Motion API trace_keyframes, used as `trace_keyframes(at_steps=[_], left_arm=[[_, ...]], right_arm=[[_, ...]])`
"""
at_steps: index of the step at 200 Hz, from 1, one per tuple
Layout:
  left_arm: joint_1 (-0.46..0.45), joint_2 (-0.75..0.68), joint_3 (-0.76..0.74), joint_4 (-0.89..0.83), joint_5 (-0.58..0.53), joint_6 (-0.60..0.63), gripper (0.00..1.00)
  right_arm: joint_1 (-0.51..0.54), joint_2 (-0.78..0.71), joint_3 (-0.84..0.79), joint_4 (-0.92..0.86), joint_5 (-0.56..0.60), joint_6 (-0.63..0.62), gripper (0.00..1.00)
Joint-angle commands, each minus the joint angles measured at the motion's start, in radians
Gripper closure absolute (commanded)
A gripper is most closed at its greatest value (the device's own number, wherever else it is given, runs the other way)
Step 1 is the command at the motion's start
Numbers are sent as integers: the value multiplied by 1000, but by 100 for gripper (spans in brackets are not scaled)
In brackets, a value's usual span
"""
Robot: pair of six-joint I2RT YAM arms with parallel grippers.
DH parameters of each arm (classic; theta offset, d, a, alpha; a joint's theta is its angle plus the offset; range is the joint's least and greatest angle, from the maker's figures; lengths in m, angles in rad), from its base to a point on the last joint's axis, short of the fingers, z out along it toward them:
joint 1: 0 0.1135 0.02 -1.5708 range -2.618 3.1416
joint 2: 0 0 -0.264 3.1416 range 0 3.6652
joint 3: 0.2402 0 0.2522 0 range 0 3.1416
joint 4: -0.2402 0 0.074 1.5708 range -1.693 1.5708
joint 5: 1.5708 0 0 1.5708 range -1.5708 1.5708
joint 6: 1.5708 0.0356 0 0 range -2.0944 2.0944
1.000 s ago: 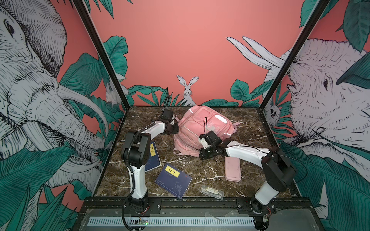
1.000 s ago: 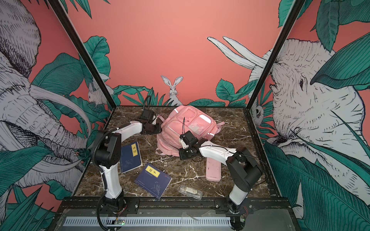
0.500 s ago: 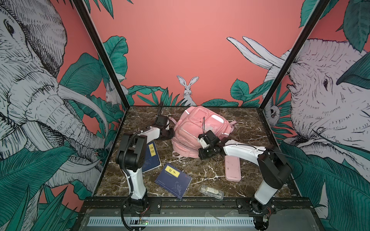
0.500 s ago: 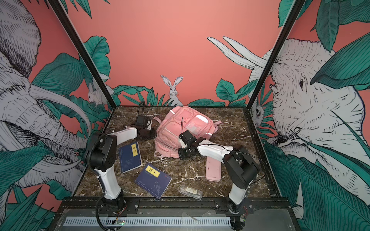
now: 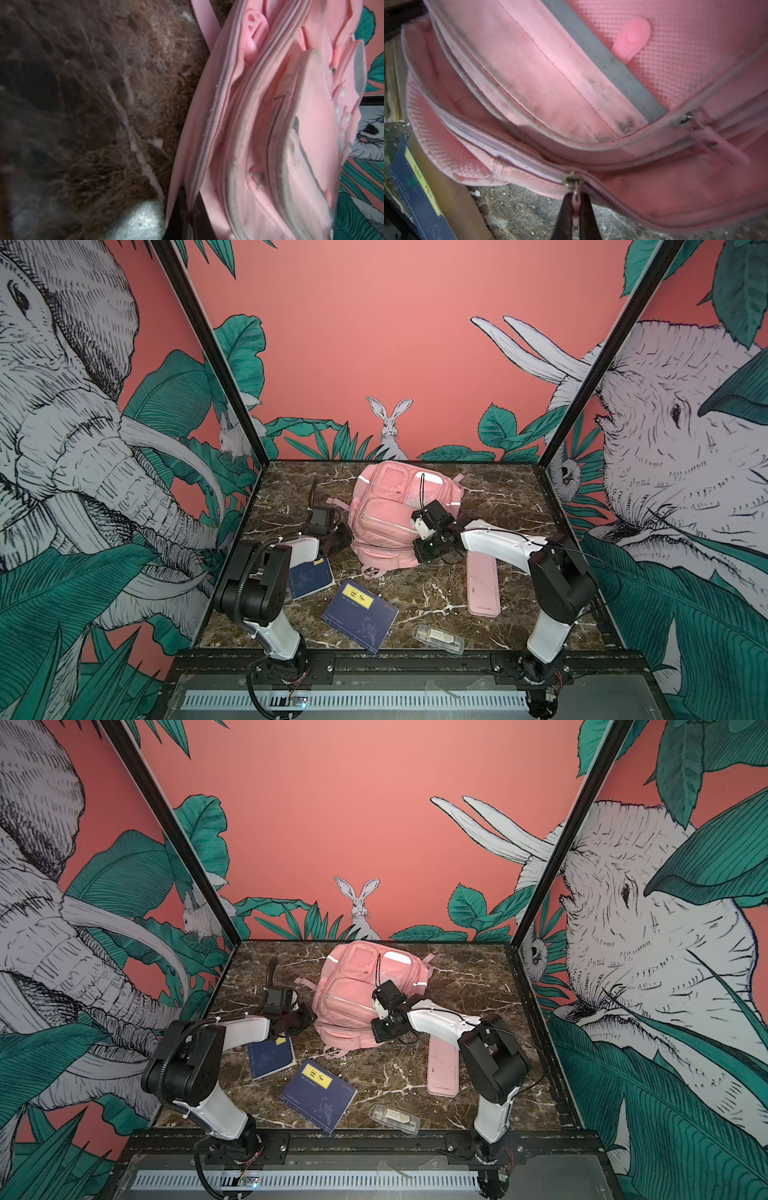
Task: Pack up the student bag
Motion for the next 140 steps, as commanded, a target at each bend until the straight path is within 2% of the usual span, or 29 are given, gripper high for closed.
trace_keyframes(at_steps=[1,41,96,140], left_arm=[[-95,-23,-36,37,-32,-124,99],[-196,-30,-6,87,-71,-201,93],[-213,-6,38,114,-91,-236,90],[-238,29,71,133,-94,-255,91]], right_arm=[[-34,15,70,-64,77,-75,100],[-39,-2,157,-193,114,-157,100],[-35,-82,100,-211,2,-128,100],[7,-81,71,-163,-91,-62,100]])
